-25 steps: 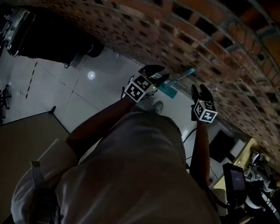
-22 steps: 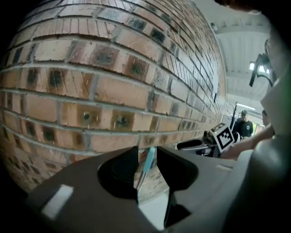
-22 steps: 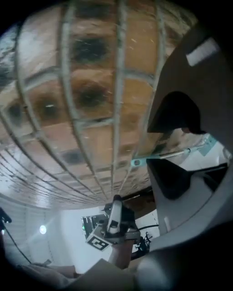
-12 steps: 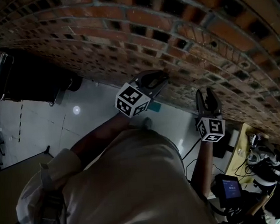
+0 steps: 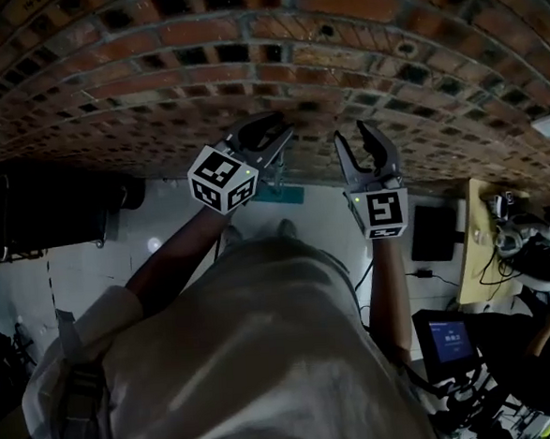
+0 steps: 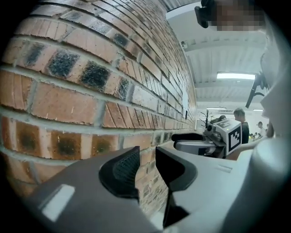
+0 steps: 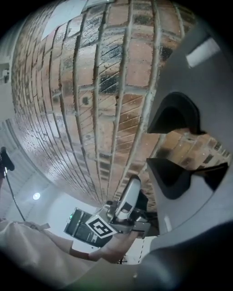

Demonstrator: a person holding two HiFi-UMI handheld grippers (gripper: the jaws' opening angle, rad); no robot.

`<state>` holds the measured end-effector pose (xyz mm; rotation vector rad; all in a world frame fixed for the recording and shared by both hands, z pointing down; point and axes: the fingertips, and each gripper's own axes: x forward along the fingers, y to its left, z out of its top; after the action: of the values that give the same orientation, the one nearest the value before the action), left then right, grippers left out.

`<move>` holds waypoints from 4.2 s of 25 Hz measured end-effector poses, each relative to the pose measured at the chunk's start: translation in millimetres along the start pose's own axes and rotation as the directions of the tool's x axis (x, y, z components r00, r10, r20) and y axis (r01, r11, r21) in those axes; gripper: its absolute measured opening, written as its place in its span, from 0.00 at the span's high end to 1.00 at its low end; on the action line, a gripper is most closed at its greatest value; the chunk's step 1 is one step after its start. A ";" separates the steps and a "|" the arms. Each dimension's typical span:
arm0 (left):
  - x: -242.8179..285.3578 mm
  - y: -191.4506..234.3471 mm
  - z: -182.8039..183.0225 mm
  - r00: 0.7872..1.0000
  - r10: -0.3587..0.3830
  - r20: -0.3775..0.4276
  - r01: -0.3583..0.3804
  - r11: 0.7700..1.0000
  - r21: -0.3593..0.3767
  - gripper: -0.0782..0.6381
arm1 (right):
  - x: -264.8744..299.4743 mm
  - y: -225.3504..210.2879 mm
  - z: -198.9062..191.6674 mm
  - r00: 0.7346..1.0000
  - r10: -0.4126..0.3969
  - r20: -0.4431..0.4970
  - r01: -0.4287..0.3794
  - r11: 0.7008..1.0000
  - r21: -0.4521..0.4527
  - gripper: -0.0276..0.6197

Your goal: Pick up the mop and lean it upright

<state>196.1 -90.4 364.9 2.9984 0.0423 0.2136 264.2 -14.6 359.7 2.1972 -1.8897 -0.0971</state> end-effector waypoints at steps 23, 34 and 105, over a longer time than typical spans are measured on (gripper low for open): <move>-14.3 20.6 -90.2 0.975 0.083 -0.205 -0.092 0.995 -0.031 0.71 | -13.5 3.2 -72.4 0.997 -0.009 -0.080 0.023 0.985 0.173 0.70; -36.4 40.6 -99.5 0.965 0.154 -0.213 -0.167 0.985 -0.044 0.71 | -13.0 15.5 -100.4 0.991 0.032 -0.130 -0.003 0.976 0.217 0.71; -85.8 2.3 -196.8 0.889 0.202 -0.412 -0.273 0.954 -0.123 0.69 | -17.2 48.7 -209.5 0.943 0.104 -0.316 0.036 0.913 0.407 0.77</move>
<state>83.0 -69.7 546.3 2.7243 -0.2920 0.8046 257.6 24.7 571.7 2.2398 -1.8763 0.6955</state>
